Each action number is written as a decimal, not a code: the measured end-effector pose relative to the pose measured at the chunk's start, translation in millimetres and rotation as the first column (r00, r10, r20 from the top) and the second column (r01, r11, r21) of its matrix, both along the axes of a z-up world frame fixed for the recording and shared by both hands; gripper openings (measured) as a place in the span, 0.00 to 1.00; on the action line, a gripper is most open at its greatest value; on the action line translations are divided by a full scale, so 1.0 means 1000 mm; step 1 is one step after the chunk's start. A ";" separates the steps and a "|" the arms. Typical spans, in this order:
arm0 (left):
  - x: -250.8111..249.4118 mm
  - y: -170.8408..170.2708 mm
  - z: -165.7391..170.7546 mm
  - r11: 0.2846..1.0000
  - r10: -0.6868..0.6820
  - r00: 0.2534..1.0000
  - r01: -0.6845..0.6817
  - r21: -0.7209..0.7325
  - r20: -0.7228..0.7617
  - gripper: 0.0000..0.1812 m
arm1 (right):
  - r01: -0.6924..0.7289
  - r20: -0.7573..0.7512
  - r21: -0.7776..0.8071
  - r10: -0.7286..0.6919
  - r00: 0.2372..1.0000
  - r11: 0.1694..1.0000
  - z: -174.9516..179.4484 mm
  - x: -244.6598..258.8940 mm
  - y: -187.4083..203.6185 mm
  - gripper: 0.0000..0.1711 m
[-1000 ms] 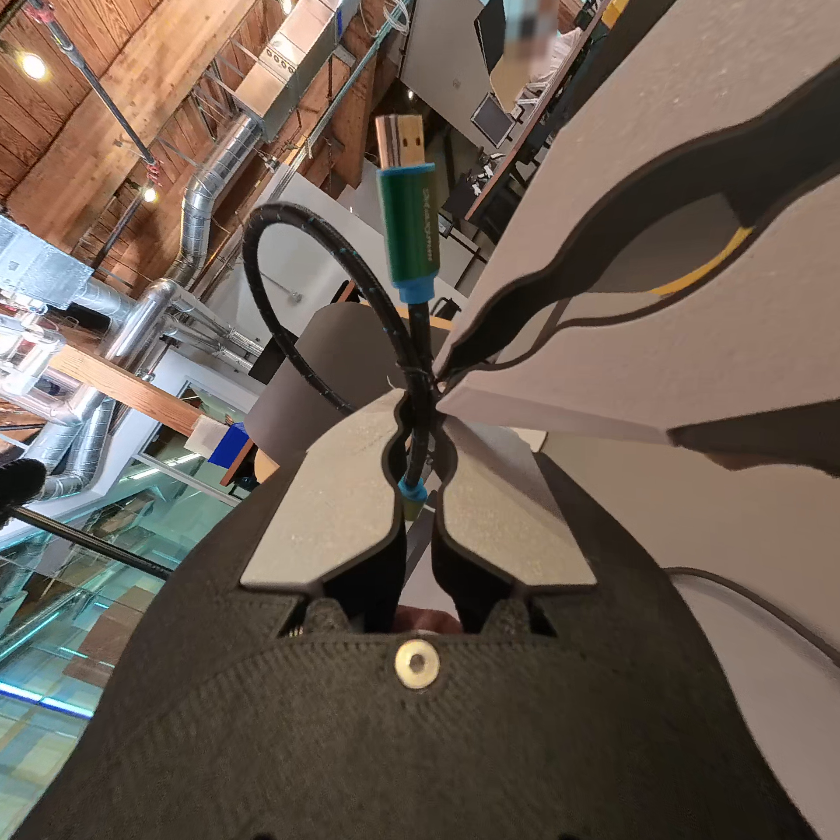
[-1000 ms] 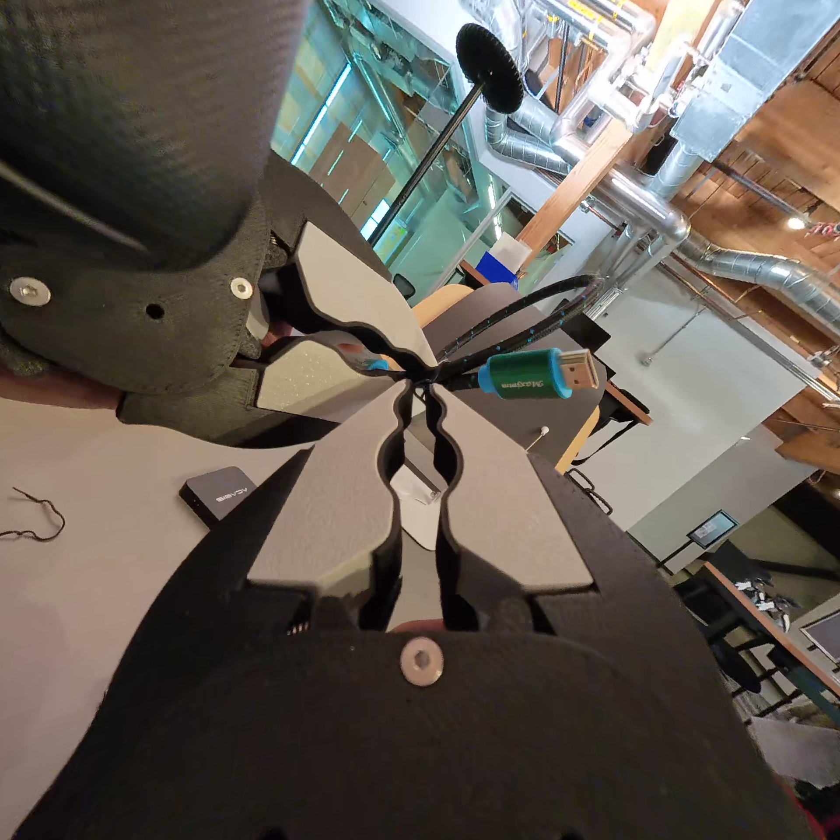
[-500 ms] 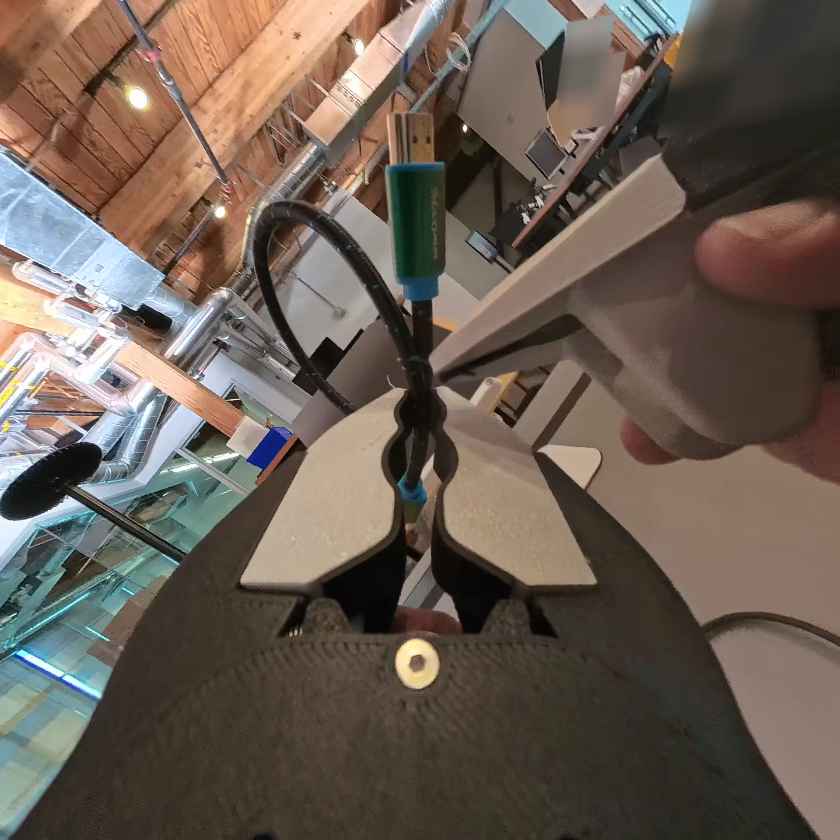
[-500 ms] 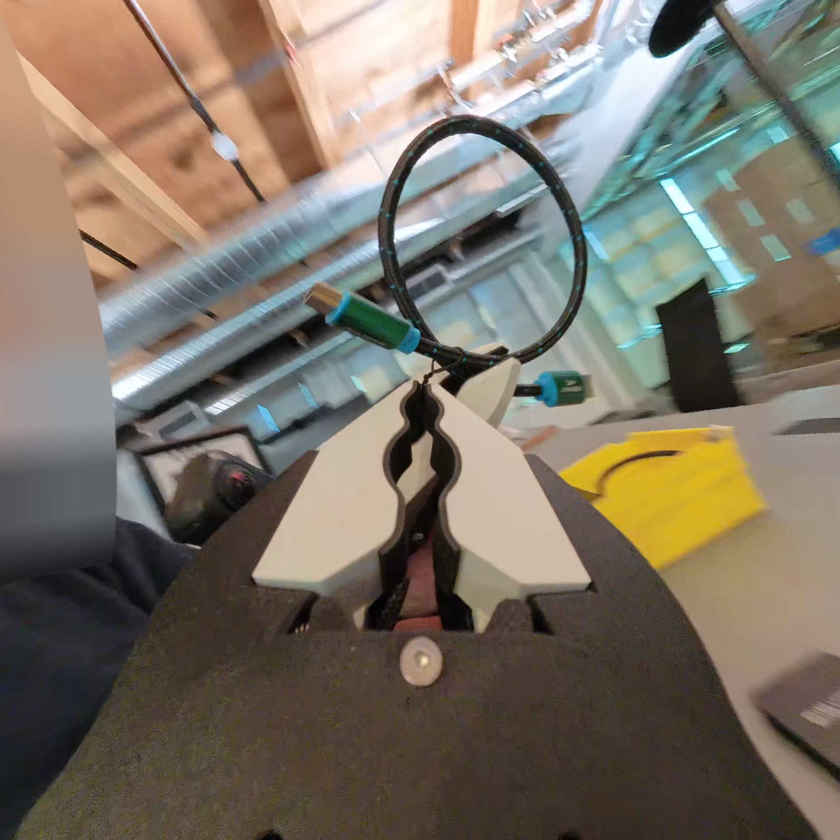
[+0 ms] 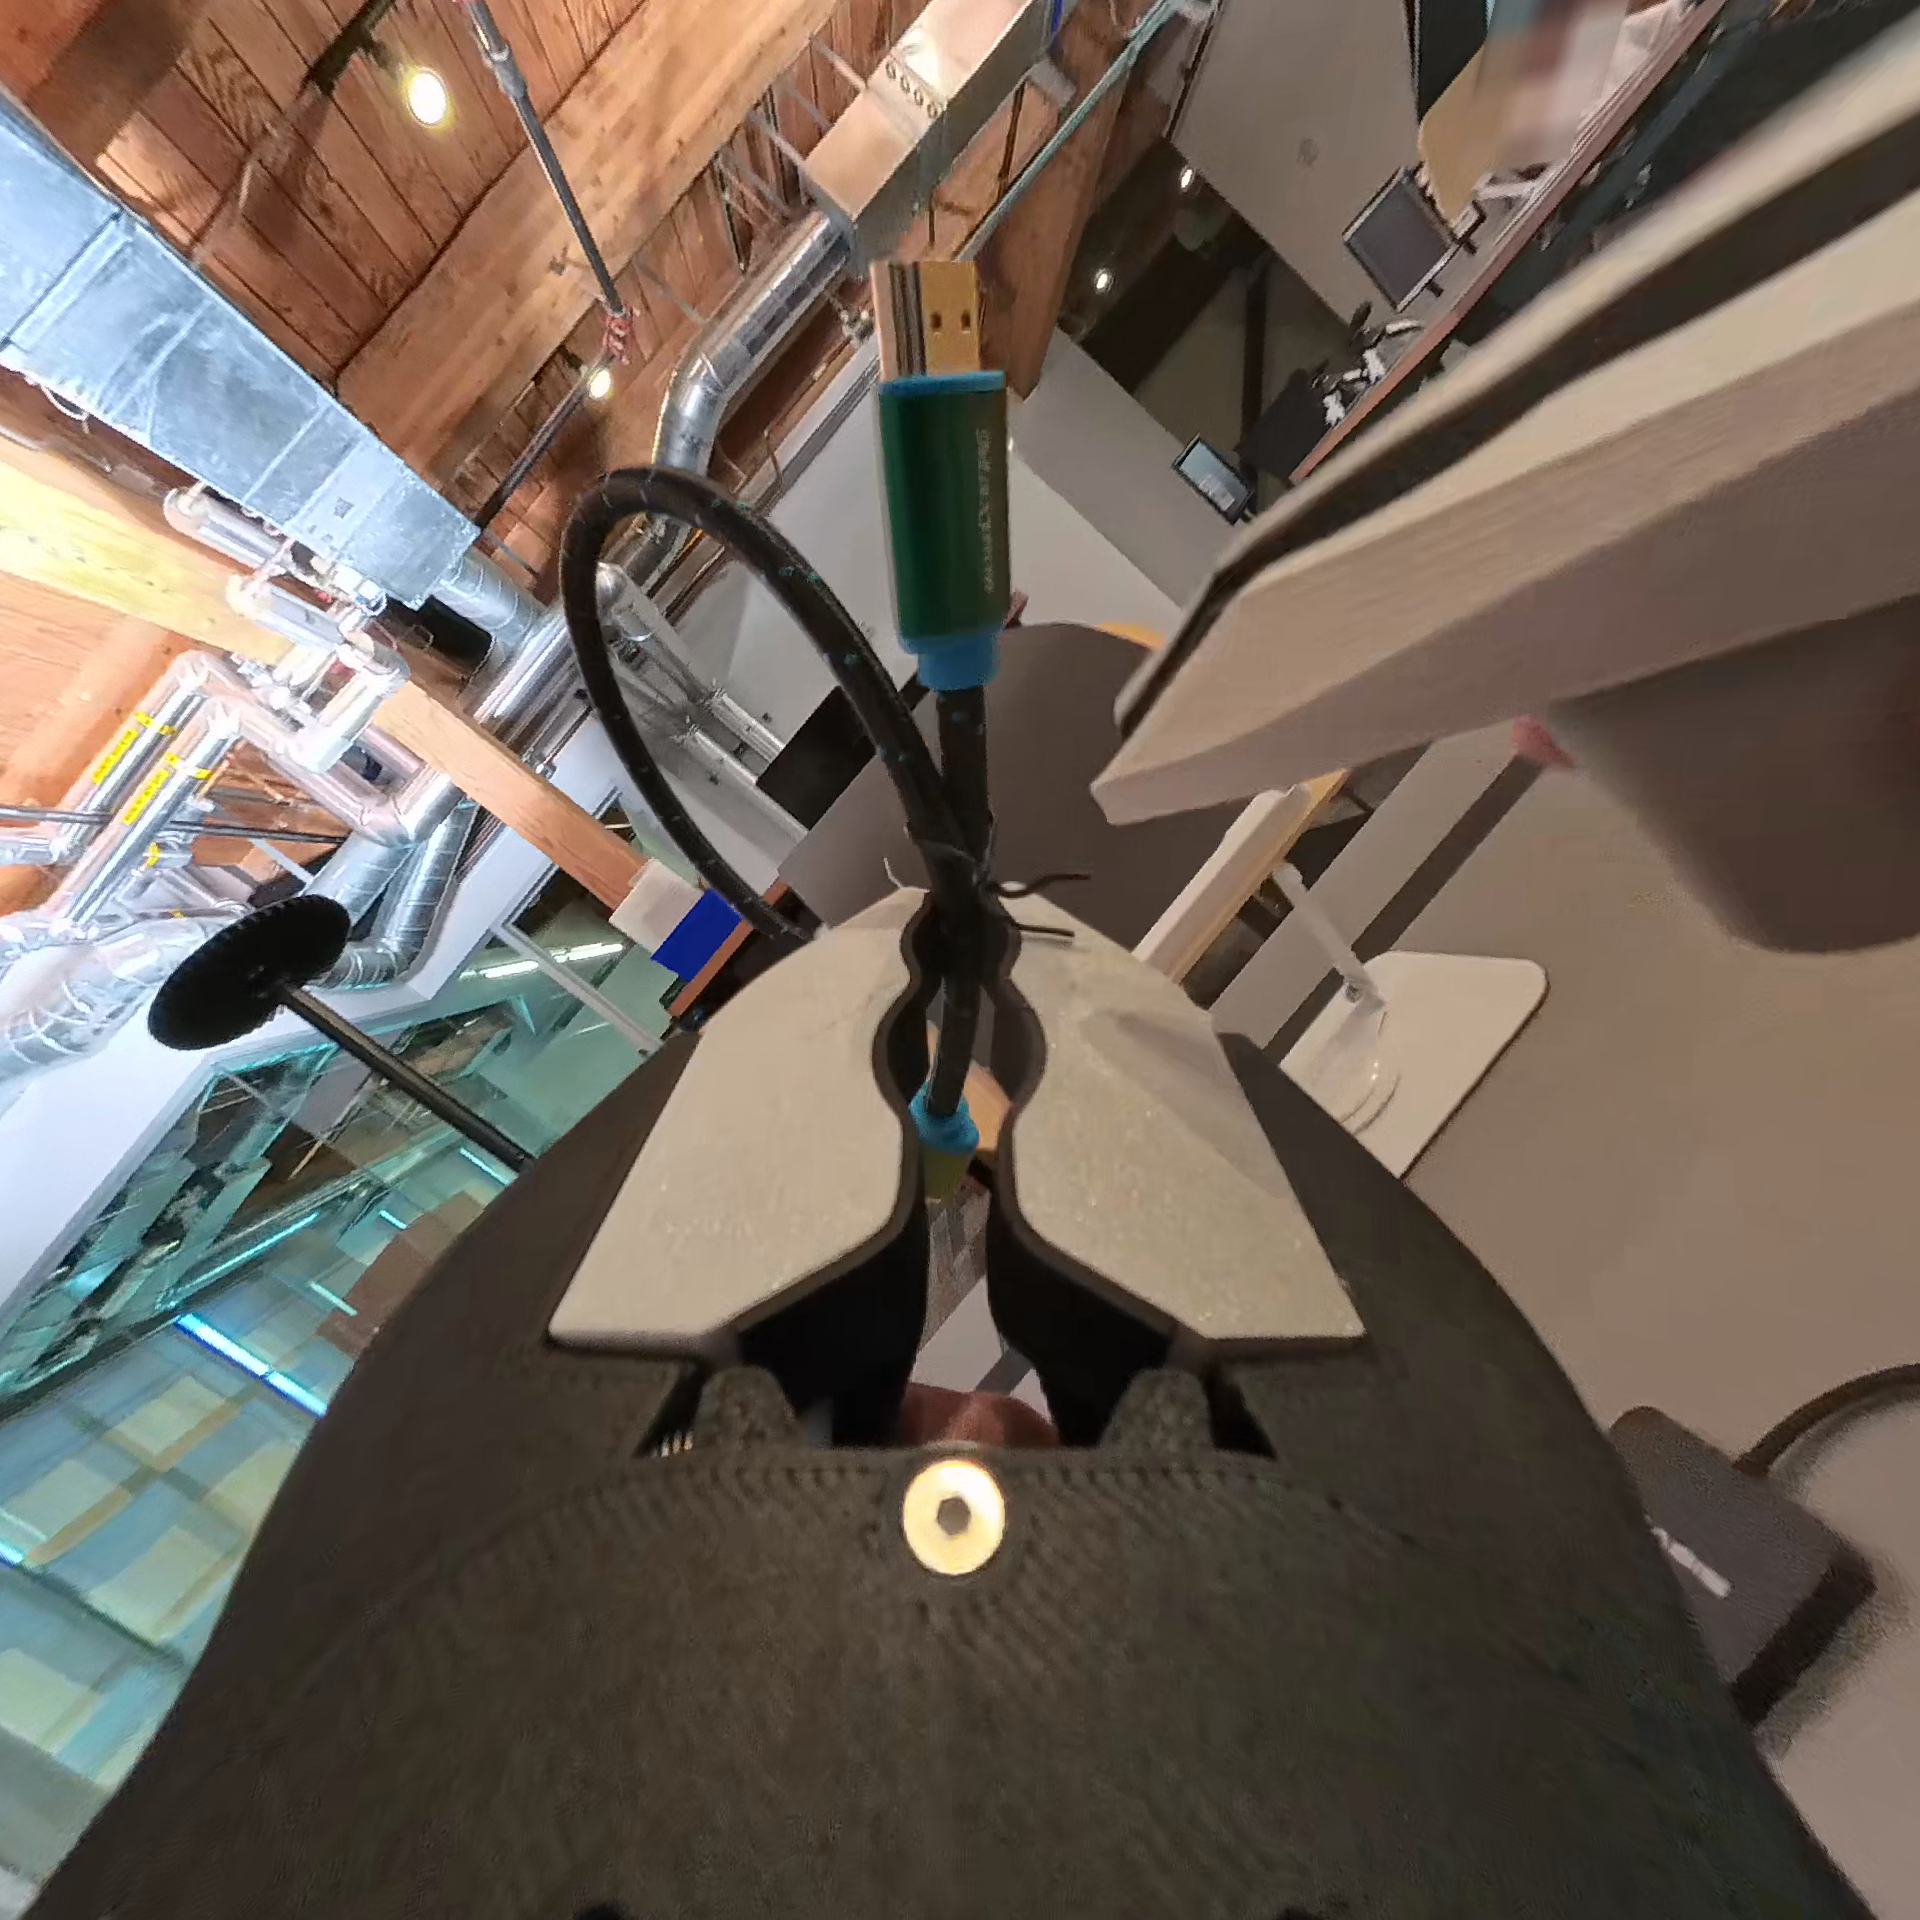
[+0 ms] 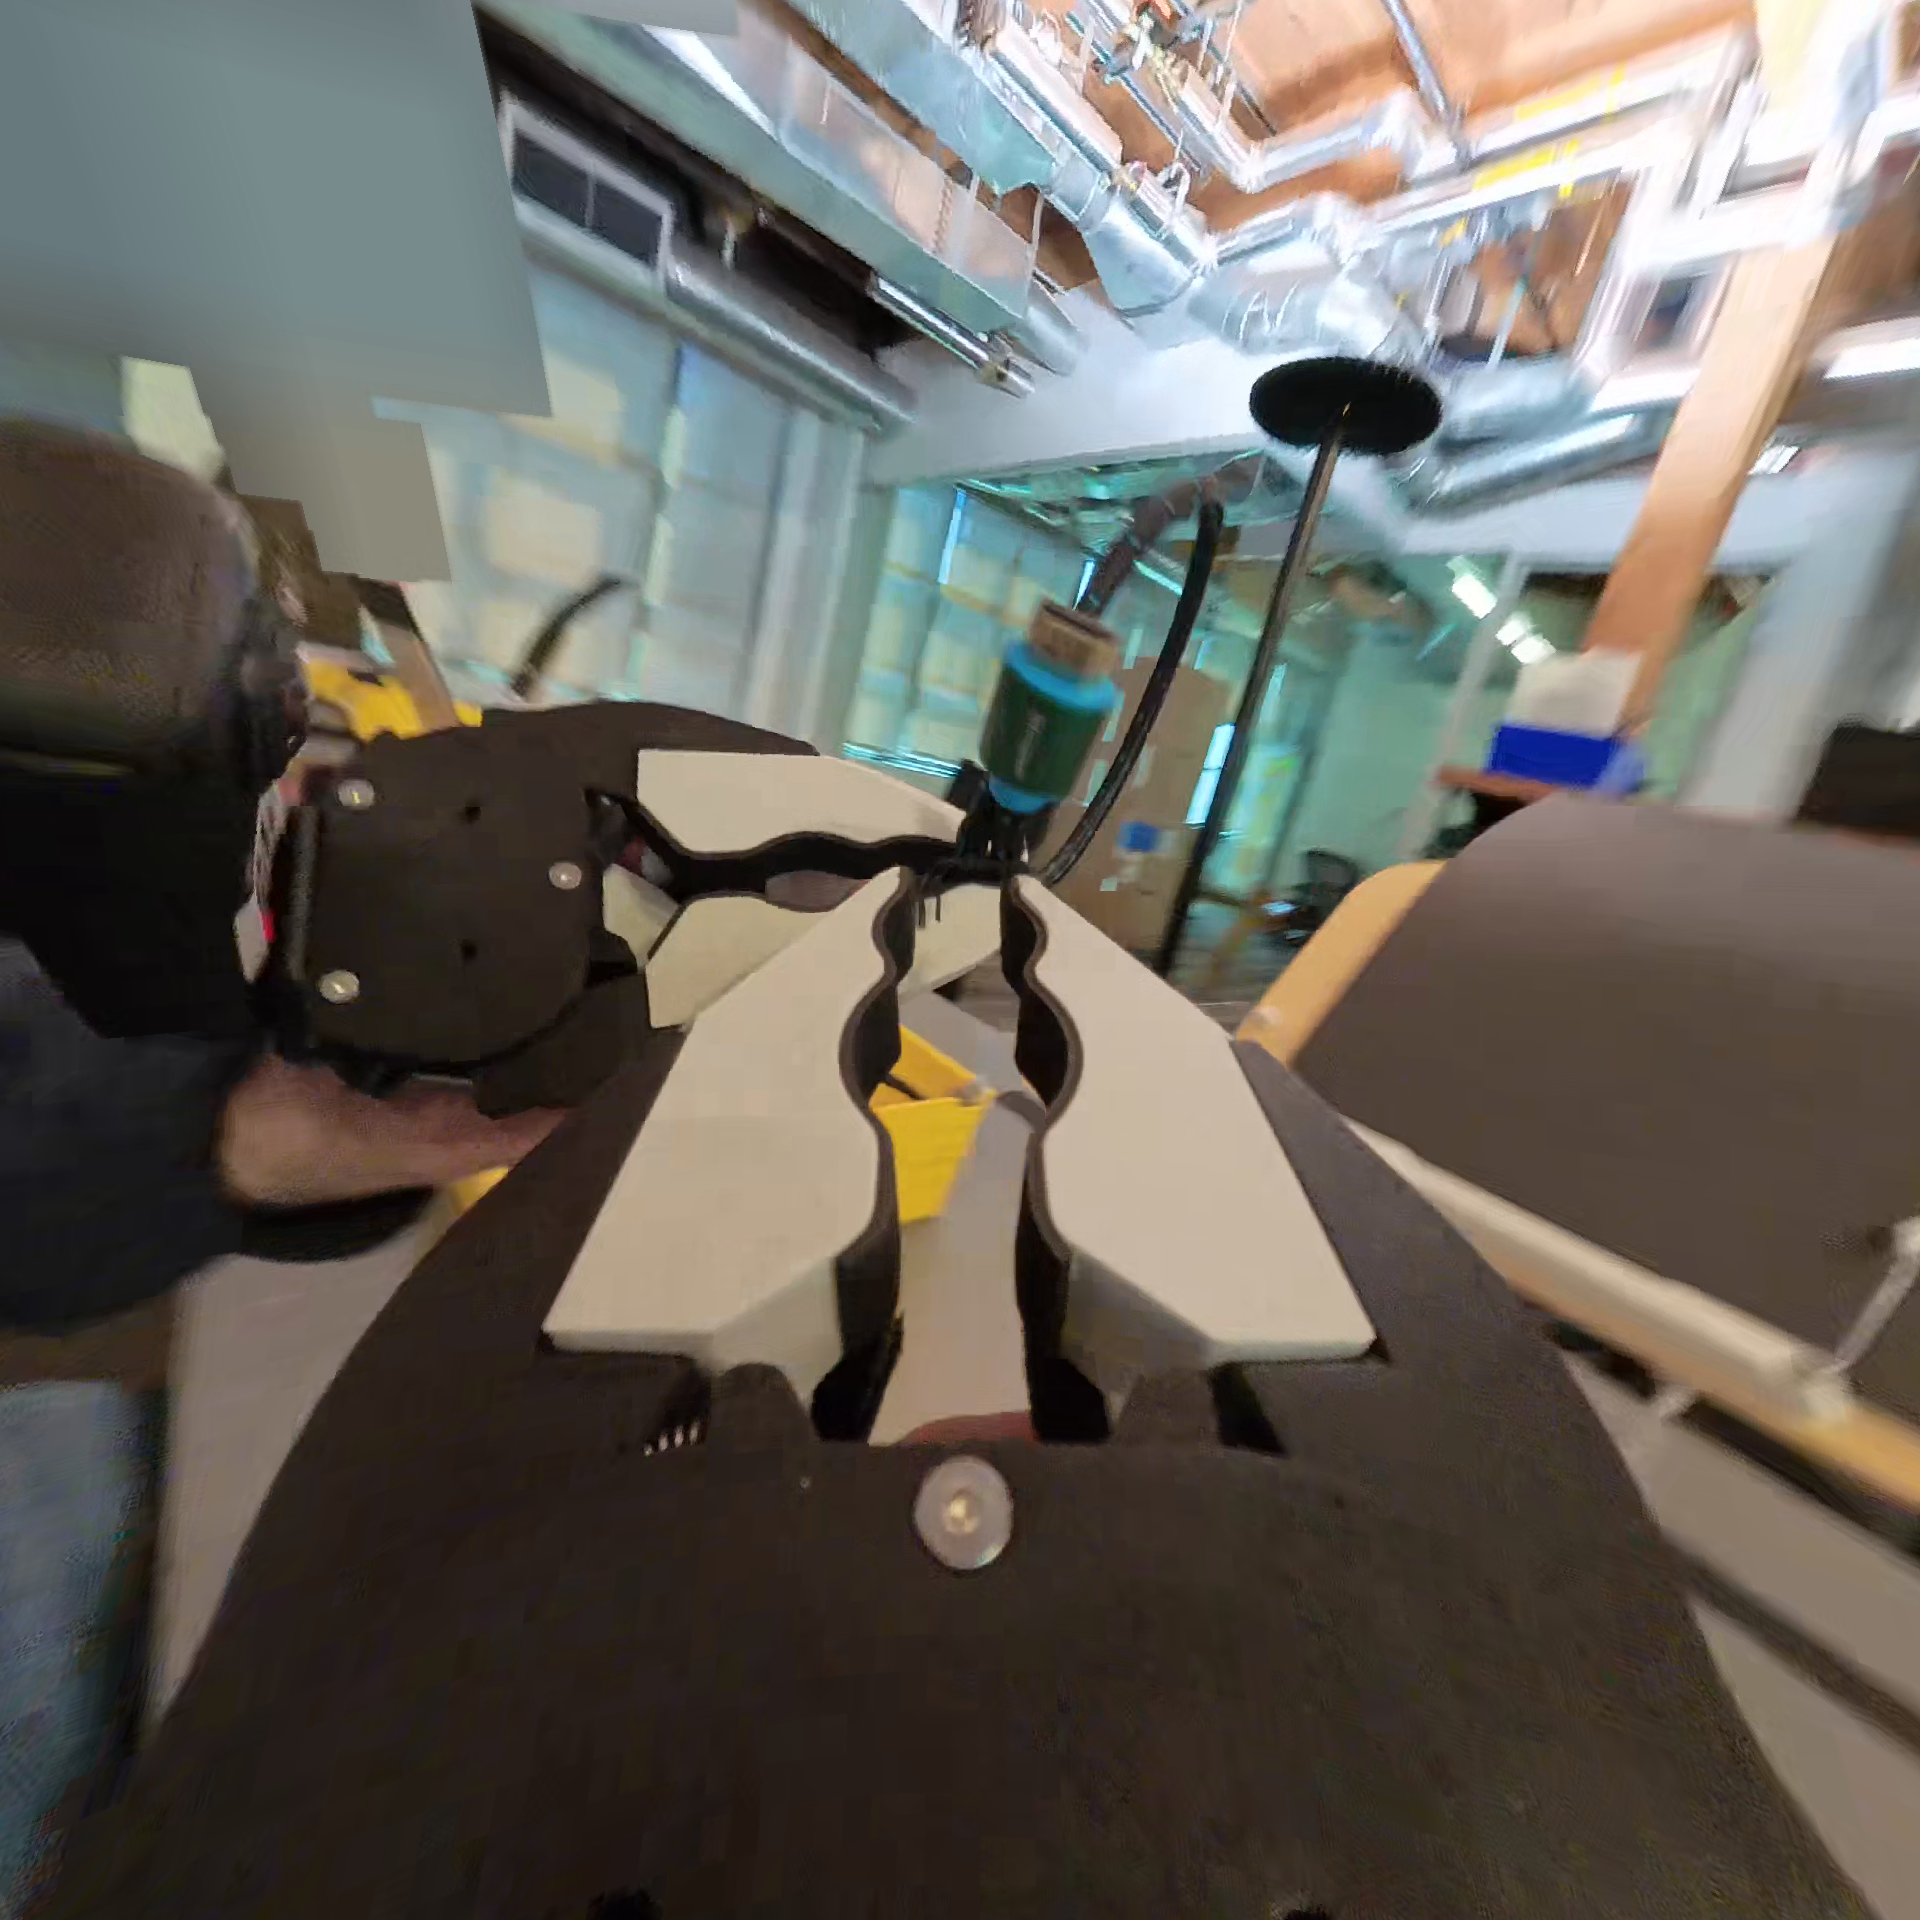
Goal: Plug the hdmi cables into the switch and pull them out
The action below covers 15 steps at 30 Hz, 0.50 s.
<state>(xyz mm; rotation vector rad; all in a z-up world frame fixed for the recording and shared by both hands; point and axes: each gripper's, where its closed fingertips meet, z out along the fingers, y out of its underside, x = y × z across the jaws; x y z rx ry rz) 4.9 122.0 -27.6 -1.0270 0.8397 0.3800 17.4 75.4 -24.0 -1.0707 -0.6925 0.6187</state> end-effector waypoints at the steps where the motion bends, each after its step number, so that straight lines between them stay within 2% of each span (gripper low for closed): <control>1: -0.004 0.002 -0.001 1.000 0.010 1.000 -0.010 -0.004 0.000 0.03 | 0.050 0.054 0.061 -0.053 0.997 0.997 0.002 -0.004 -0.001 0.07; 5: -0.014 0.009 -0.008 0.999 0.052 0.998 -0.052 -0.016 -0.023 0.03 | 0.138 0.172 0.201 -0.174 0.970 0.970 0.004 -0.022 -0.001 0.07; 15: -0.025 0.016 -0.015 0.993 0.121 0.989 -0.121 0.007 -0.079 0.03 | 0.202 0.236 0.172 -0.240 0.942 0.964 -0.009 -0.035 0.020 0.05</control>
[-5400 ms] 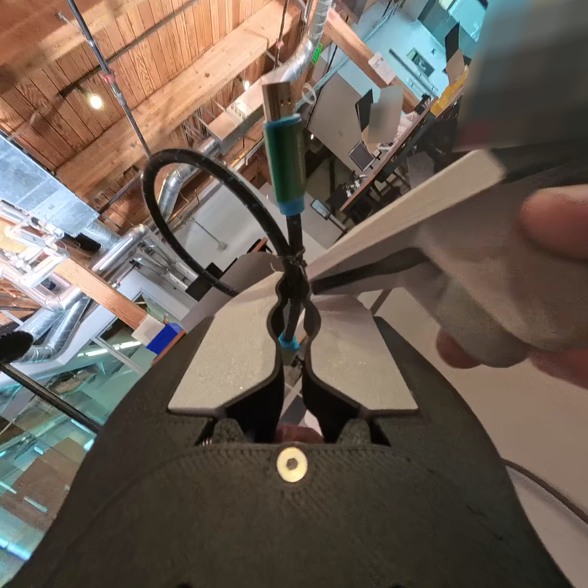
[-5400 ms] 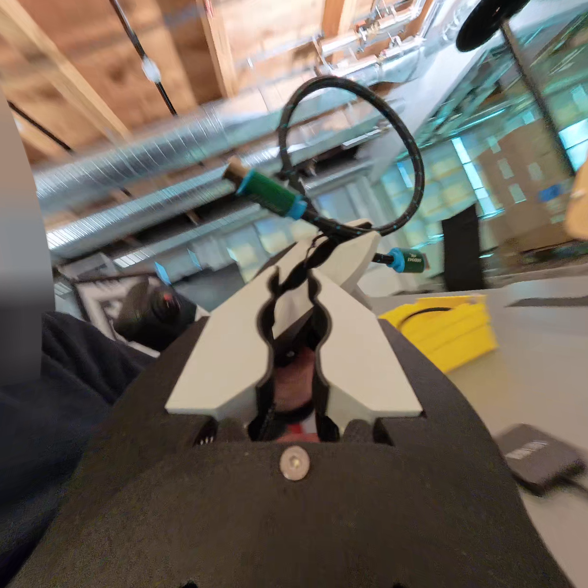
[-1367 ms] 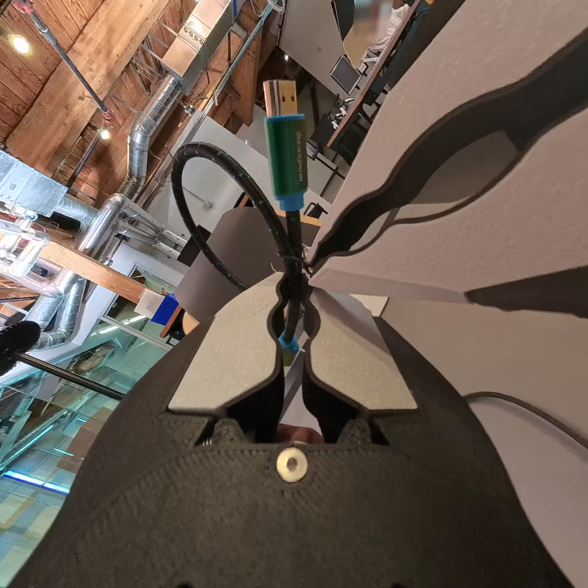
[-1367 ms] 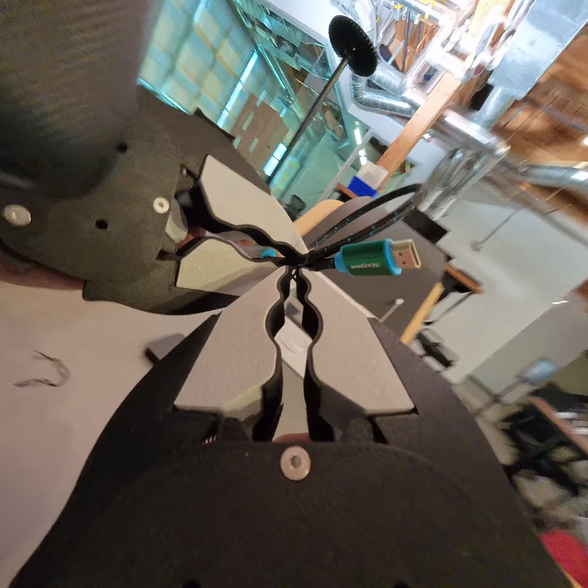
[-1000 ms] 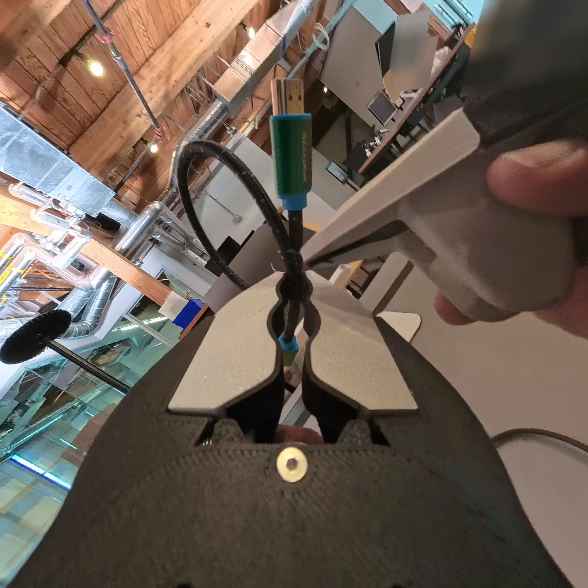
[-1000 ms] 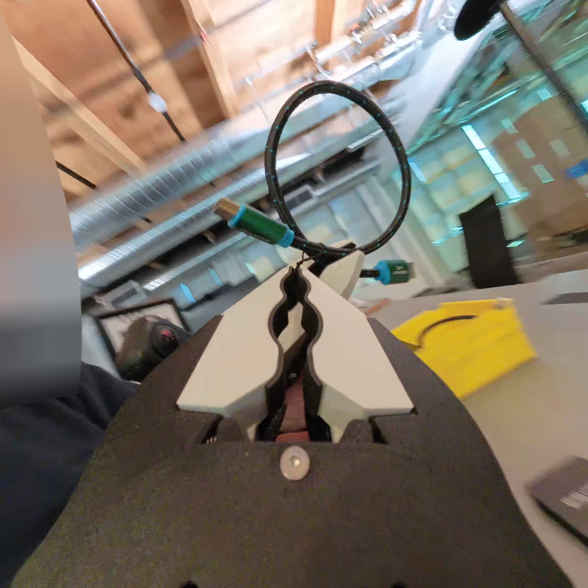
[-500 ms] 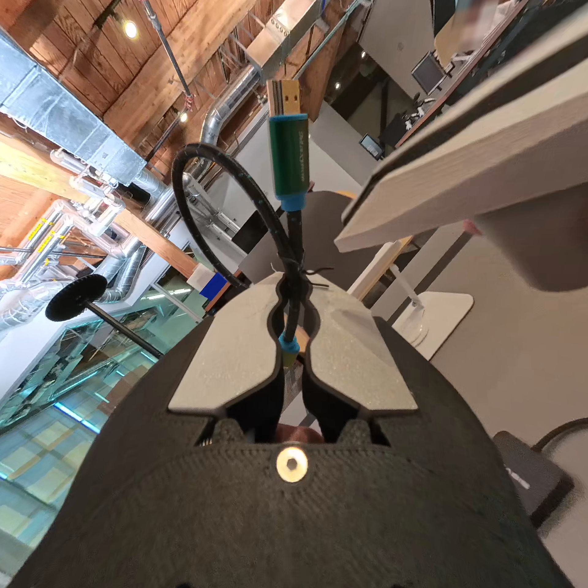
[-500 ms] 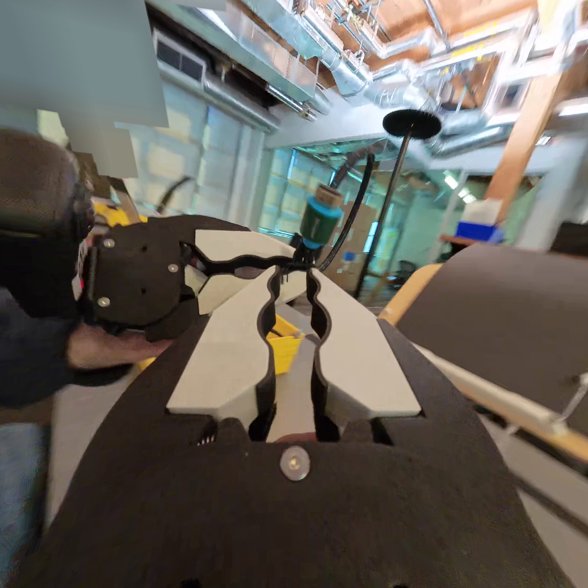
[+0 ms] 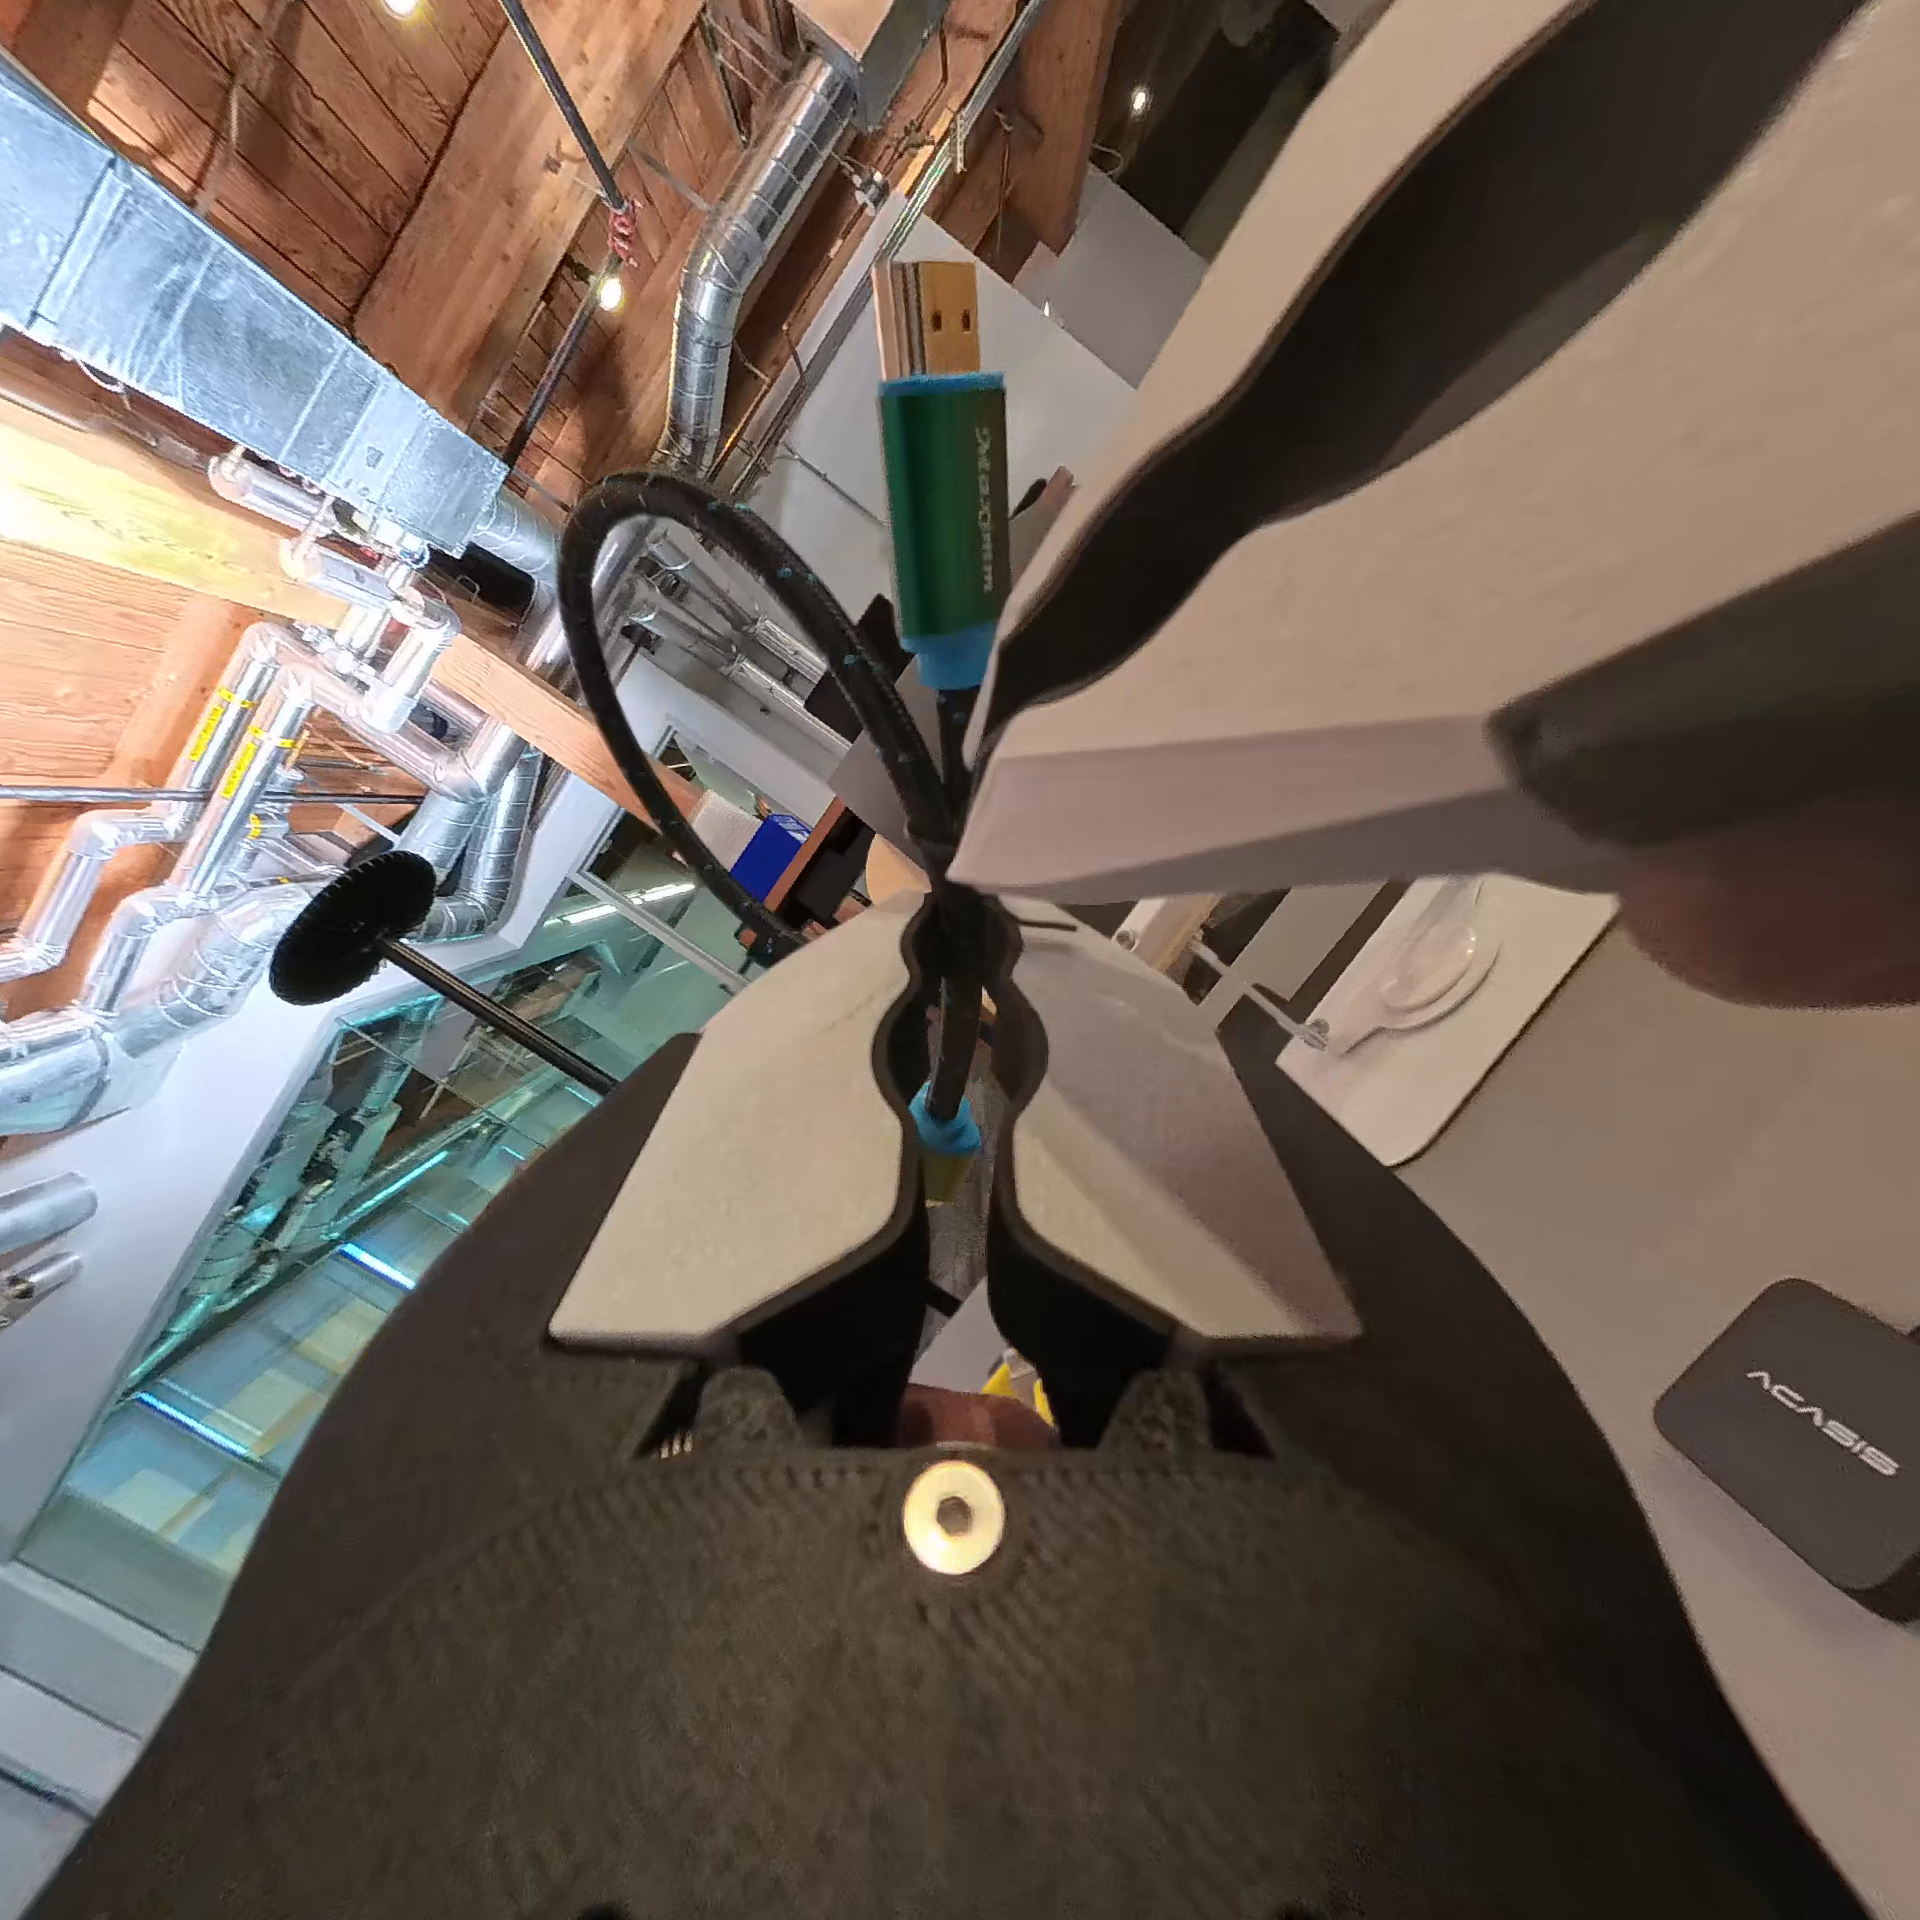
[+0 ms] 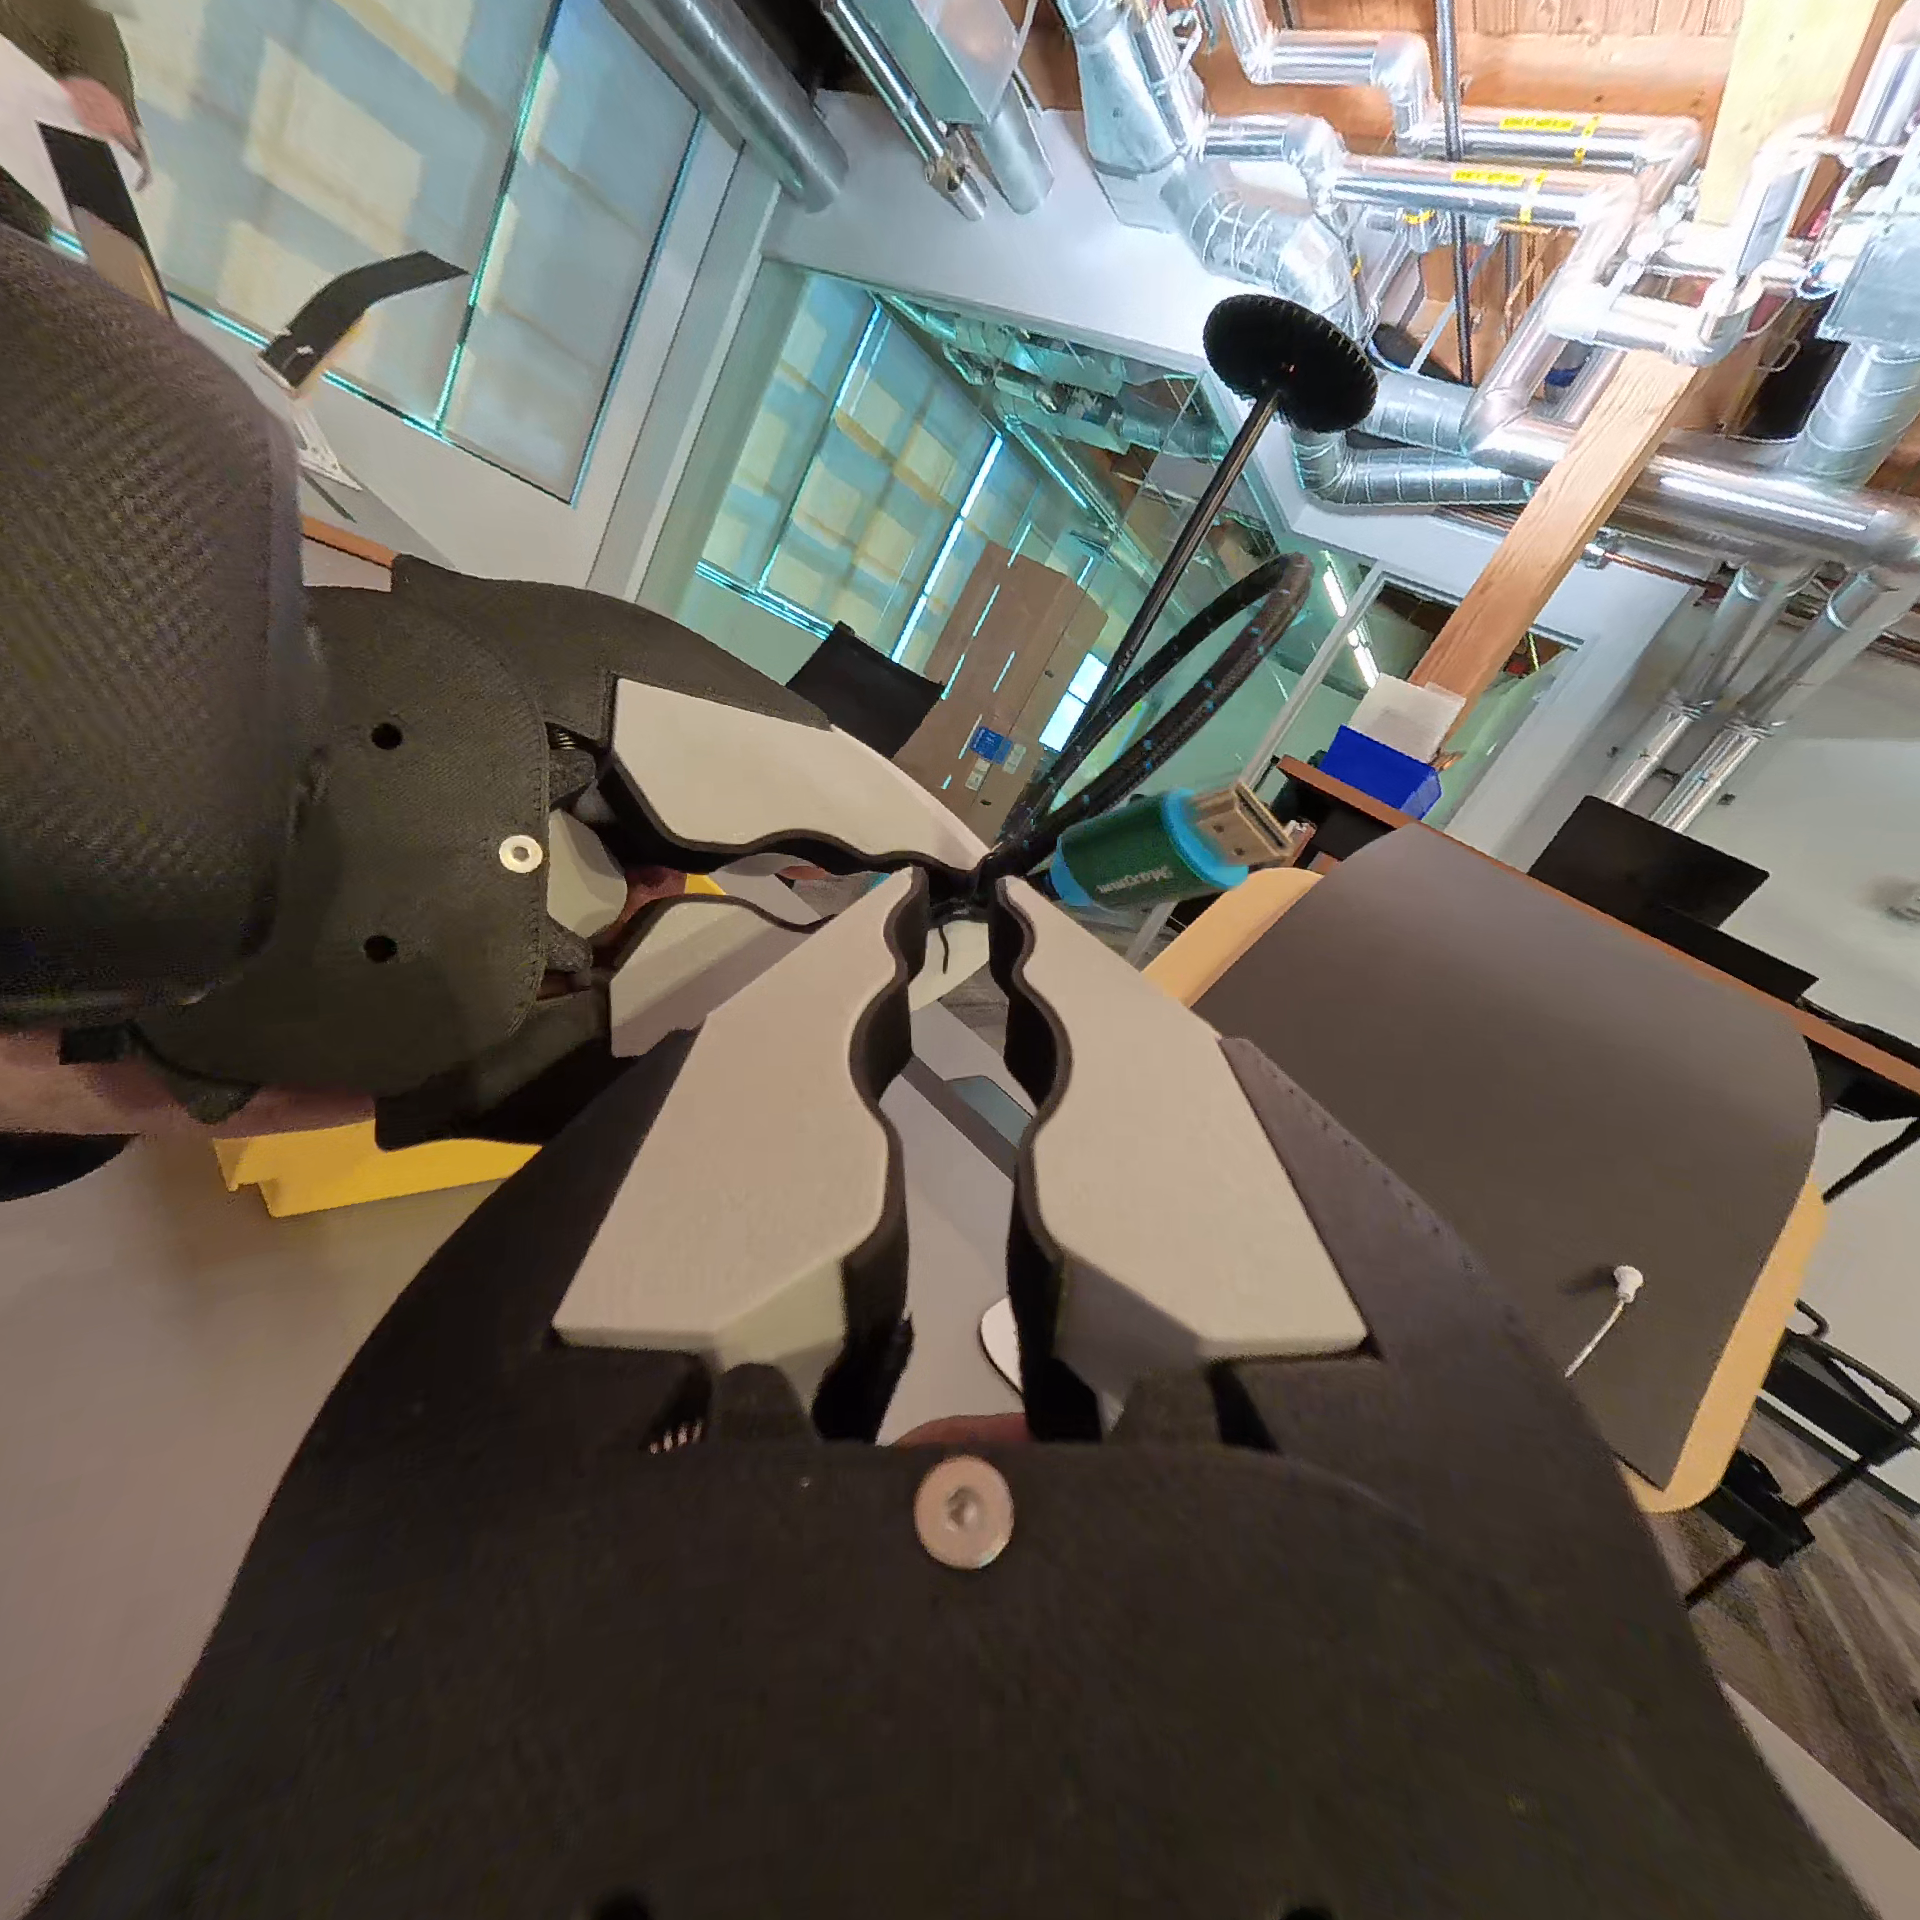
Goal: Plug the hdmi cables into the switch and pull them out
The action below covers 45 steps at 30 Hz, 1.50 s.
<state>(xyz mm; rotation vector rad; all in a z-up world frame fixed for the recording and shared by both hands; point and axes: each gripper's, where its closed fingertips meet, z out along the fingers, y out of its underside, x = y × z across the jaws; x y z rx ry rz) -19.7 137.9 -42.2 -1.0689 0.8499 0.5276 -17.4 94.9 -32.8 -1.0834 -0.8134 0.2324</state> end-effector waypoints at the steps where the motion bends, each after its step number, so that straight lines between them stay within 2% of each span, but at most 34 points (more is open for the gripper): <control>1: 0.001 0.000 -0.001 1.000 0.003 1.000 -0.003 0.004 -0.011 0.03 | 0.010 0.008 -0.002 -0.010 1.000 1.000 -0.002 0.000 0.001 0.05; 6: 0.005 -0.001 -0.005 0.999 0.030 0.998 -0.028 0.028 -0.061 0.03 | 0.047 0.032 -0.035 -0.046 0.998 0.998 -0.010 0.001 0.011 0.00; 13: 0.006 -0.001 -0.006 0.997 0.056 0.994 -0.051 0.056 -0.095 0.03 | 0.115 0.100 0.027 -0.117 0.988 0.993 -0.013 0.004 0.013 0.02; 23: 0.006 0.000 -0.009 0.996 0.064 0.992 -0.057 0.069 -0.106 0.03 | 0.027 0.006 -0.131 -0.027 1.000 0.991 -0.020 0.007 0.018 0.04; 25: 0.007 0.000 -0.009 0.996 0.060 0.993 -0.054 0.065 -0.106 0.03 | 0.029 0.007 -0.127 -0.029 1.000 0.992 -0.021 0.007 0.018 0.00; 32: 0.008 0.000 -0.011 0.998 0.046 0.994 -0.042 0.053 -0.094 0.03 | 0.081 0.063 -0.032 -0.078 0.995 0.996 -0.022 0.010 0.021 0.00; 34: 0.009 0.000 -0.011 0.999 0.031 0.997 -0.028 0.038 -0.076 0.03 | 0.028 0.032 -0.072 -0.026 0.999 0.997 -0.023 0.010 0.020 0.00; 36: 0.009 0.000 -0.012 1.000 0.009 0.999 -0.009 0.016 -0.045 0.03 | -0.121 -0.090 -0.198 0.105 0.990 0.973 -0.022 0.009 0.017 0.00; 38: 0.009 0.000 -0.013 1.000 -0.006 1.000 0.006 0.009 -0.024 0.03 | -0.363 -0.305 -0.321 0.268 0.914 0.875 -0.017 0.009 0.011 0.00; 40: 0.010 0.000 -0.014 0.999 -0.032 0.999 0.032 -0.002 0.015 0.03 | -0.597 -0.539 -0.377 0.356 0.763 0.709 -0.011 0.013 0.008 0.00; 43: 0.014 -0.007 -0.008 0.995 -0.073 0.996 0.070 0.064 0.050 0.03 | -0.875 -0.817 -0.249 0.395 0.420 0.415 -0.001 0.019 -0.003 0.00; 45: 0.018 -0.010 -0.009 0.994 -0.095 0.993 0.092 0.051 0.071 0.03 | -0.934 -0.878 -0.167 0.383 0.287 0.316 0.000 0.017 -0.010 0.00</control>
